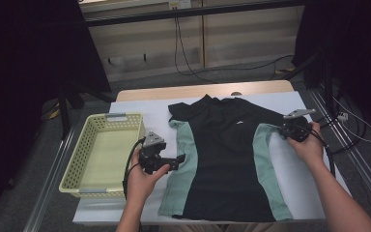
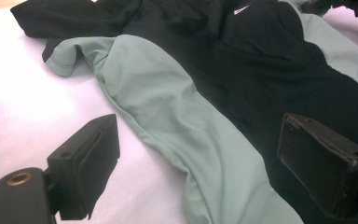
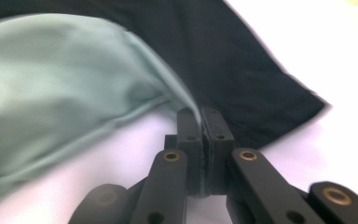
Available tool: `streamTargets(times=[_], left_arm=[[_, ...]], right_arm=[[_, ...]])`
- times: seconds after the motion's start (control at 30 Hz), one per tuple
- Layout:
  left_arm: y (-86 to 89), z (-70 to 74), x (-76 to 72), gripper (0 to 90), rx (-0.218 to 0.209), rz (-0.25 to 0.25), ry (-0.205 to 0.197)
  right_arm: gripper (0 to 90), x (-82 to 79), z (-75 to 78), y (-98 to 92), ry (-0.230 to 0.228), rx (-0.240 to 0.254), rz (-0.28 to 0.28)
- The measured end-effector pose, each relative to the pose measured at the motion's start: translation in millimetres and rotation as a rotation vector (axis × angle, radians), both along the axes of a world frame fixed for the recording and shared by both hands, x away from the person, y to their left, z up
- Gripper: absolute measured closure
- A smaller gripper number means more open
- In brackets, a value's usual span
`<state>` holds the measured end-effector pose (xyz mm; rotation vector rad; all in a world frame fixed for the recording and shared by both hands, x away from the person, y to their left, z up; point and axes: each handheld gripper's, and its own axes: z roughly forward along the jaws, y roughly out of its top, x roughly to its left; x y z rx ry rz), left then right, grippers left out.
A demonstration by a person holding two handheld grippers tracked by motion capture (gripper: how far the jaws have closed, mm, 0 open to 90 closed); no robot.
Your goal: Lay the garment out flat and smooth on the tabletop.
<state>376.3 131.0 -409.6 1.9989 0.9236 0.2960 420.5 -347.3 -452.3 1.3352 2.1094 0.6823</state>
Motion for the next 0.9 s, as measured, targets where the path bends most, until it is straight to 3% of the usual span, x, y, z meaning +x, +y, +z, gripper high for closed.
streamTargets(times=[0.1, 0.27, 0.4, 0.47, 0.63, 0.73, 0.9], left_arm=[[-0.1, -1.0, -0.1, 12.9, 0.001, 0.002, 0.006], [-0.2, -1.4, -0.3, 12.9, 0.004, 0.000, 0.006], [0.5, -1.5, 0.2, 12.9, 0.005, 0.002, 0.007], [1.1, -1.7, 0.9, 12.8, 0.008, 0.006, 0.008], [1.1, -1.5, 0.6, 12.7, 0.007, 0.006, 0.009], [1.8, -1.7, 0.5, 12.6, 0.005, 0.009, 0.008], [3.6, -3.4, 0.7, 12.4, 0.013, 0.015, 0.014]], right_arm=[[88.4, 0.4, -0.5, -4.2, -0.009, 0.005, -0.015], [88.4, 0.4, 0.2, -6.6, -0.028, -0.047, -0.031], [84.5, -2.7, 0.1, -8.5, 0.005, 0.056, -0.029], [77.6, -5.9, 2.2, -9.2, 0.017, 0.099, -0.037], [59.5, -15.8, 8.0, -5.5, -0.012, 0.117, -0.044], [53.5, -23.7, 12.9, 0.0, -0.023, 0.117, -0.030], [47.1, -37.5, 18.0, 8.8, -0.018, 0.158, -0.005]])
